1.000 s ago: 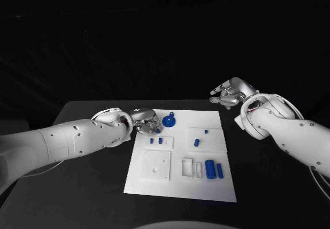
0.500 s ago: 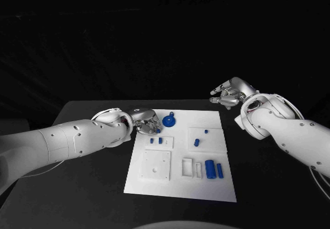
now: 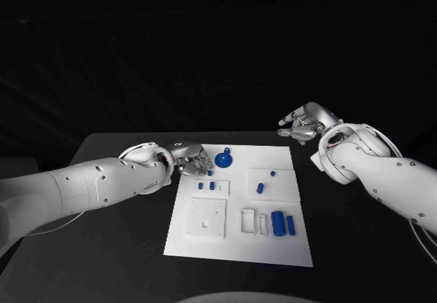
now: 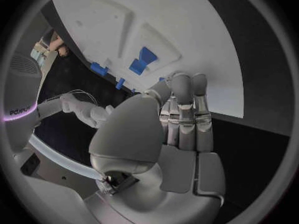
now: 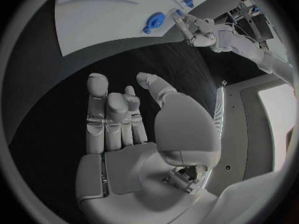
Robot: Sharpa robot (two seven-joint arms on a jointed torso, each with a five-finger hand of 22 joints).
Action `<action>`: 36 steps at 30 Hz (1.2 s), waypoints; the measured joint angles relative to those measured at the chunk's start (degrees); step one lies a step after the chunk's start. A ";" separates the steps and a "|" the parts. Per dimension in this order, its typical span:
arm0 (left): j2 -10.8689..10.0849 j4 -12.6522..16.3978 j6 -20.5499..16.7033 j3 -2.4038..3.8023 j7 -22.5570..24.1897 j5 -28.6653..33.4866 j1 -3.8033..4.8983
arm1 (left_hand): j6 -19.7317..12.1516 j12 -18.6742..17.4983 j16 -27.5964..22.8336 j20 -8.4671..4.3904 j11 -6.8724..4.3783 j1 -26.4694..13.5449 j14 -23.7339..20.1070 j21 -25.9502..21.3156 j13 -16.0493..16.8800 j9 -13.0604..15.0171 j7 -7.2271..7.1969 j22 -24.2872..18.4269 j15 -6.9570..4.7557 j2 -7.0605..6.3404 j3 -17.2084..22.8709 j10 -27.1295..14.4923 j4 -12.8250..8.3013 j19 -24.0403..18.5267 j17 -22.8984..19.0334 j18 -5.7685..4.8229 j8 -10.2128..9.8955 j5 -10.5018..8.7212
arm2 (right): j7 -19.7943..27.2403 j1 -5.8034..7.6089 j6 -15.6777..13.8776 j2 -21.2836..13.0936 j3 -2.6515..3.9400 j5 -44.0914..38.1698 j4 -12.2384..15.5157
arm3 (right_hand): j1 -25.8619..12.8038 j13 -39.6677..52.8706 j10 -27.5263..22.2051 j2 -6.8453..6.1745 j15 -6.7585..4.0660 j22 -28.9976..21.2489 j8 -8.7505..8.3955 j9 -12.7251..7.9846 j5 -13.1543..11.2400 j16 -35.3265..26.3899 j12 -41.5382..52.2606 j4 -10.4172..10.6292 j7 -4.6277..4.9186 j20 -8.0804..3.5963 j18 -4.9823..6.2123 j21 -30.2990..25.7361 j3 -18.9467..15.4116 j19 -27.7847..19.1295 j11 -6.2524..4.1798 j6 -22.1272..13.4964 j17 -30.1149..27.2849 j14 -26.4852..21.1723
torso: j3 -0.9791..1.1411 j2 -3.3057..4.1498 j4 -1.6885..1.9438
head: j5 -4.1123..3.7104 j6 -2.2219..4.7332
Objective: Assemble the parts on the task board
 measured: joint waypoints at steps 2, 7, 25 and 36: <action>-0.05 0.05 -1.01 0.00 0.29 0.48 0.00 | -0.75 0.00 -0.23 0.00 -0.01 0.26 0.00 0.00 -0.01 0.00 -0.11 0.00 0.00 -0.26 0.00 -0.01 0.00 0.00 0.00 0.00 0.00 0.00 | 0.00 -0.01 0.05 0.04 0.00 0.01 -0.12 | 0.00 0.00 0.00 0.00 0.00 0.00 0.00 0.00 0.00 0.00 0.00 0.00 0.00 0.00 0.00 0.00 0.00 0.00 0.00 0.00 0.00 0.00 | -0.01 0.00 0.02 | 0.04 0.00; -0.12 0.15 -3.04 0.00 1.00 1.58 0.00 | -1.24 0.00 -0.25 0.00 -0.02 0.25 0.01 0.00 -0.02 0.00 -0.19 0.00 0.00 -0.26 0.00 -0.03 0.00 0.00 -0.01 0.00 0.00 0.00 | -0.01 -0.02 0.16 0.11 0.00 0.03 -0.29 | 0.00 0.00 0.00 0.00 0.00 0.00 0.00 0.00 0.00 0.00 0.00 0.00 0.00 0.00 0.00 0.00 0.00 0.00 0.00 0.00 0.00 0.00 | 0.00 0.00 0.03 | 0.10 0.03; -1.31 -2.32 -6.50 3.81 2.27 16.20 -0.01 | 0.59 0.01 -6.37 1.88 2.19 -2.23 -6.67 -0.98 0.08 0.01 2.10 0.04 1.85 -1.32 4.26 -6.61 0.46 -4.81 -2.89 0.90 0.00 0.63 | 4.51 -0.26 5.44 -0.02 -0.02 2.65 -0.72 | 2.21 -33.29 -2.33 2.69 1.05 -4.01 0.00 0.07 -7.77 -13.57 -34.91 -3.18 0.84 1.24 0.37 -13.81 0.40 -1.61 1.55 -1.19 -12.89 -5.05 | -0.01 -0.02 -0.03 | -1.08 0.20; -1.66 -1.52 -7.31 5.57 3.73 42.31 1.01 | 0.29 0.45 -26.27 5.36 2.98 -9.02 -10.01 -14.07 -0.01 0.03 1.97 -10.21 4.89 -1.84 -2.66 -7.86 6.86 -10.03 -13.67 -0.46 0.24 0.24 | 7.84 -1.71 12.12 -0.68 -0.52 -0.81 0.02 | 3.02 -59.68 -0.62 3.49 2.61 -5.60 0.00 0.12 -13.03 -11.42 -52.87 -4.32 1.65 2.78 2.98 -14.69 1.63 -0.12 4.74 -0.40 -17.59 -3.83 | -0.08 -0.04 -0.04 | -1.80 0.52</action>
